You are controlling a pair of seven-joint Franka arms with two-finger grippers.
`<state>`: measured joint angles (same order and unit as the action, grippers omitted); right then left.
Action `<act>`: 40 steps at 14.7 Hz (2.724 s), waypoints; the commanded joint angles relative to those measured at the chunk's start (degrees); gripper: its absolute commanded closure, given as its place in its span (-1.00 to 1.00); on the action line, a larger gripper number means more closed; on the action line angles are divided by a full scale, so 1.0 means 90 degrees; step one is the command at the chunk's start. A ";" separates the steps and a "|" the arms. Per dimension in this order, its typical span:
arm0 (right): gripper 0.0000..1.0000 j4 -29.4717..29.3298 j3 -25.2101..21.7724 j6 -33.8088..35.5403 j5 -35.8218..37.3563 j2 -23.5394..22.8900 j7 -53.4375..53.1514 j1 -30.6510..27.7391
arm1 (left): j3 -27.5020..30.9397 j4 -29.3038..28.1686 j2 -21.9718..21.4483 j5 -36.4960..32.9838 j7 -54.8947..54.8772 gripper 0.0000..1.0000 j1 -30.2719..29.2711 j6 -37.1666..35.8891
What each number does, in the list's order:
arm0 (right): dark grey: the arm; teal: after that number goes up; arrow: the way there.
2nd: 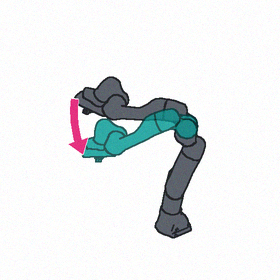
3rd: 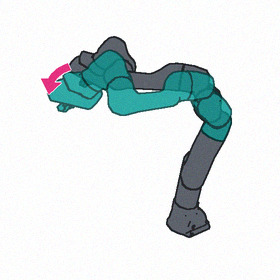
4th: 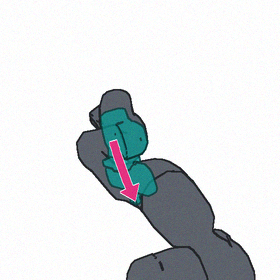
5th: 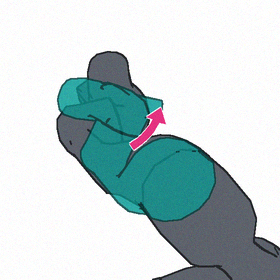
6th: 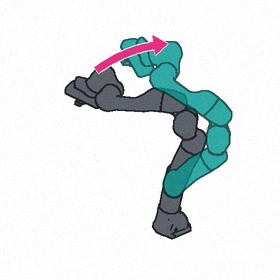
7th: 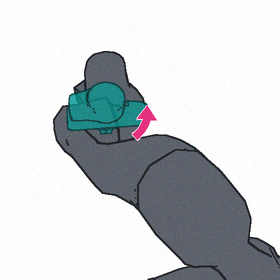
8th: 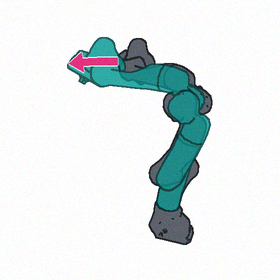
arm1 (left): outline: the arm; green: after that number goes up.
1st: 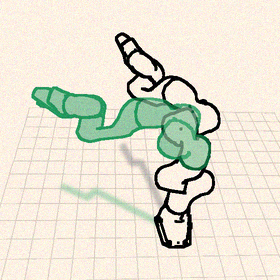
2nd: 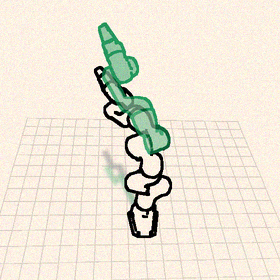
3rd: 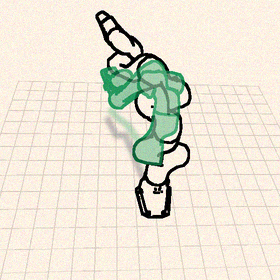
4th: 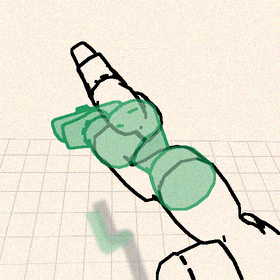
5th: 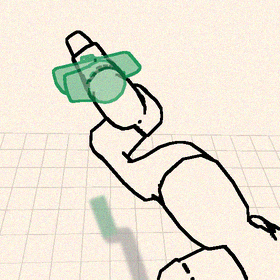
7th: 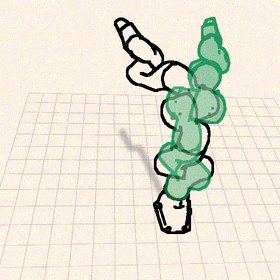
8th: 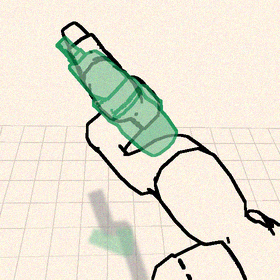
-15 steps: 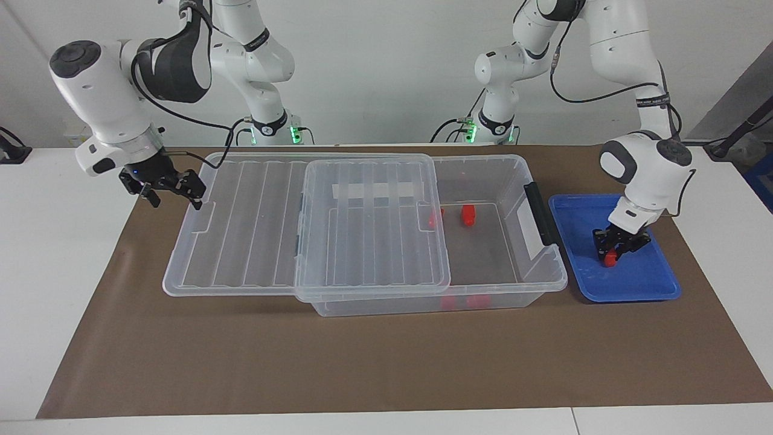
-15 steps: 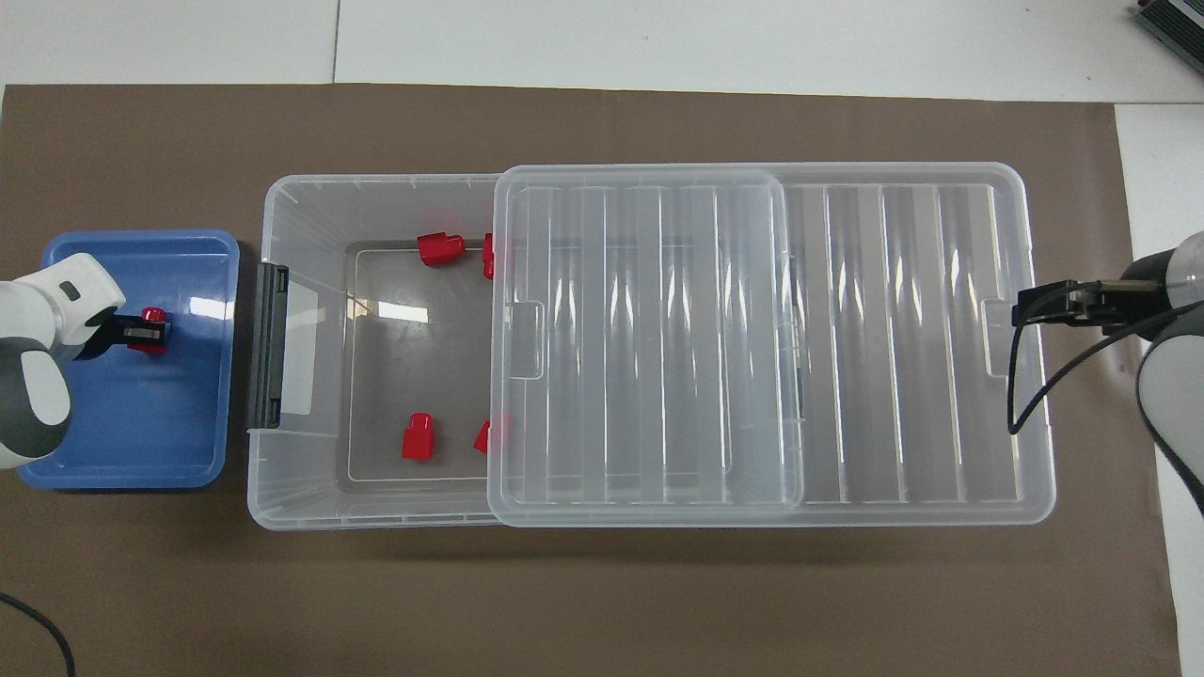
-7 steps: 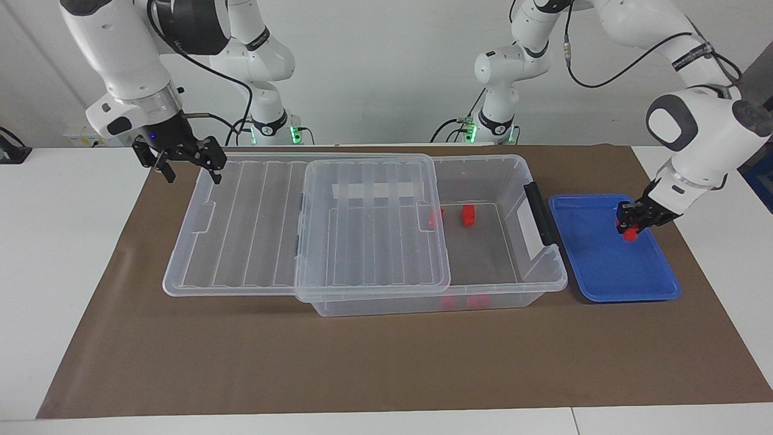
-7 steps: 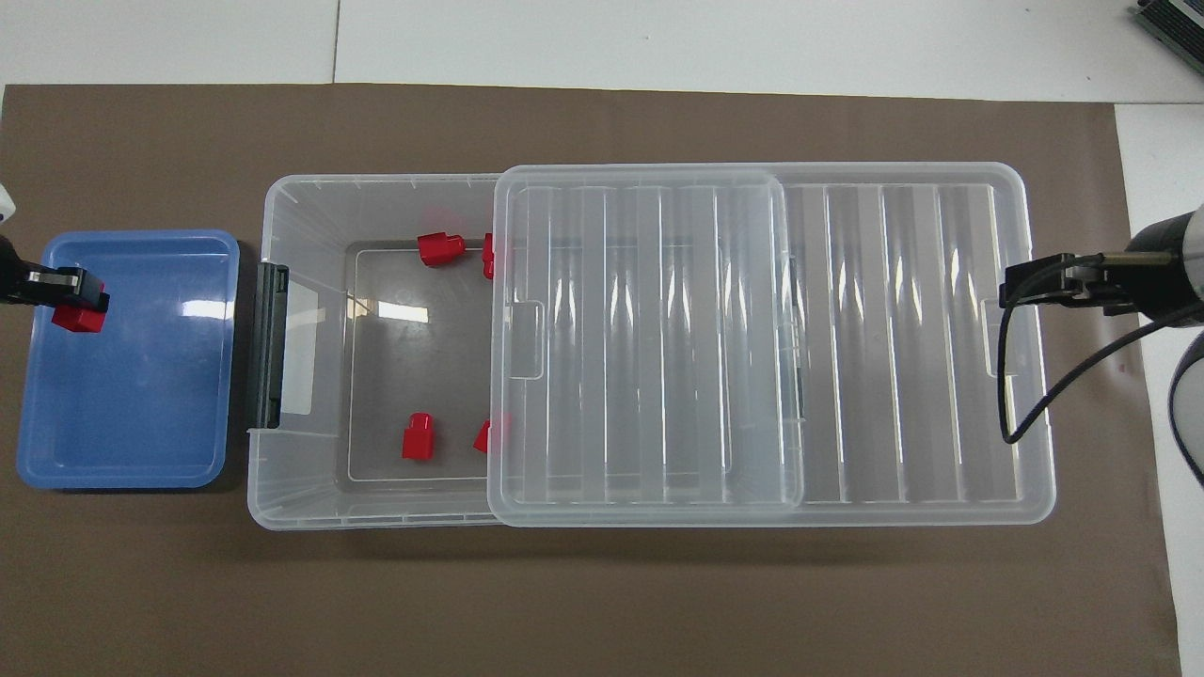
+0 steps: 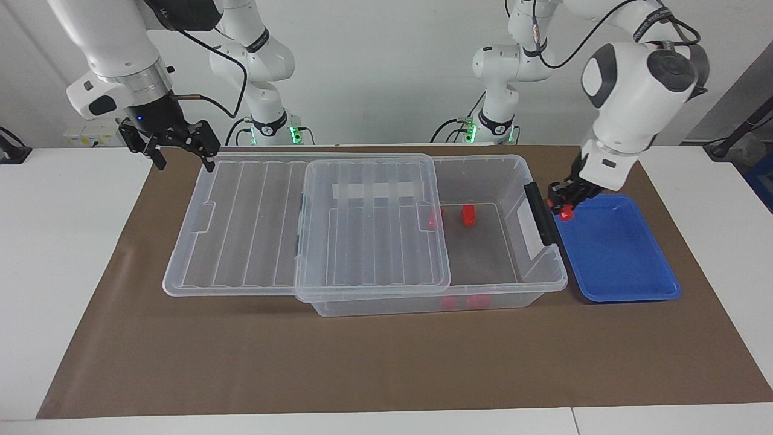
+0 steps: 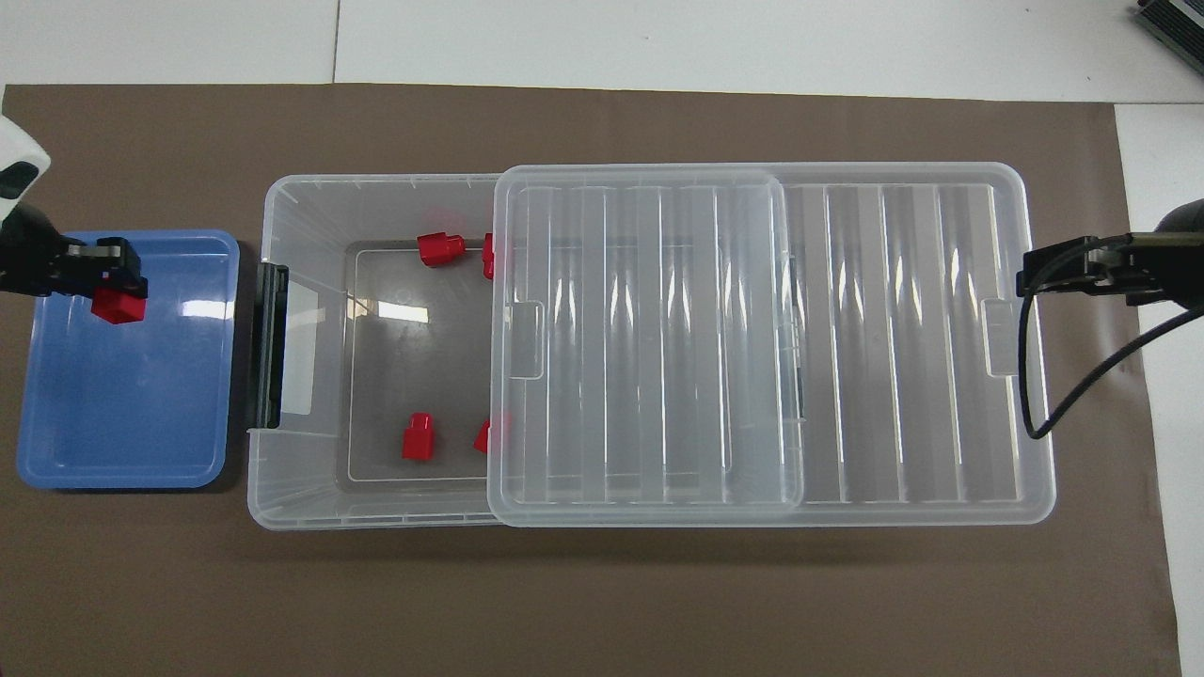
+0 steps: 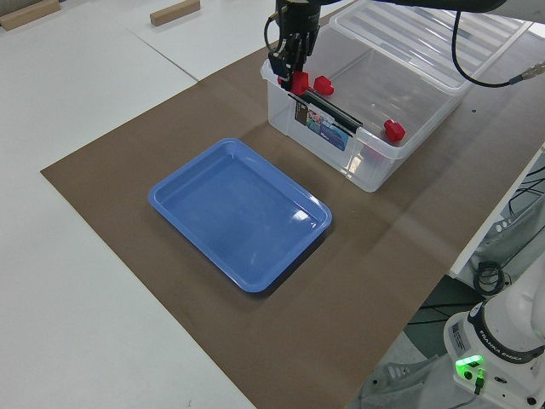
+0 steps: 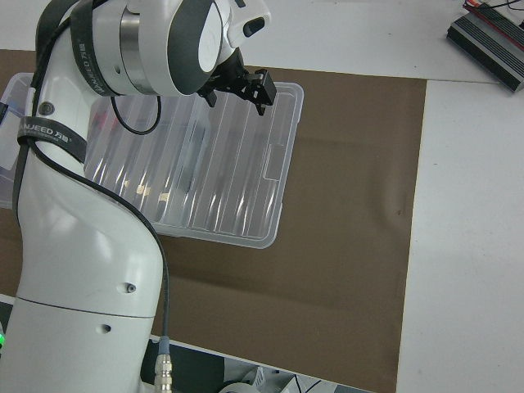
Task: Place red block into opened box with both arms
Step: 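Lift the red block out of the blue tray with the left gripper, then carry the red block over the opened box with the left gripper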
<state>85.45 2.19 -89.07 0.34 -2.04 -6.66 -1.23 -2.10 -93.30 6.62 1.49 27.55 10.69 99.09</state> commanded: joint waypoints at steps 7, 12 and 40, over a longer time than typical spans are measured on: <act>-1.00 0.0476 -0.0009 0.0209 0.0011 0.0265 -0.0130 -0.0146 | 0.0078 -0.1781 -0.0317 -0.0020 0.1667 1.00 0.0619 0.2730; -1.00 0.0554 -0.0019 0.0190 0.0001 0.0314 -0.0110 -0.0146 | 0.0078 -0.2873 -0.0267 -0.0020 0.1246 1.00 0.0629 0.4134; -1.00 0.0818 -0.0058 0.0248 -0.0009 0.0510 -0.0110 -0.0146 | 0.0126 -0.3188 0.0623 -0.0488 0.0259 -1.00 0.0932 0.4606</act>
<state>90.84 1.37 -86.19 0.34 1.01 -6.68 -2.00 -1.54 -121.59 14.11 -1.61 30.18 18.65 142.75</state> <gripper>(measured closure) 0.000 0.000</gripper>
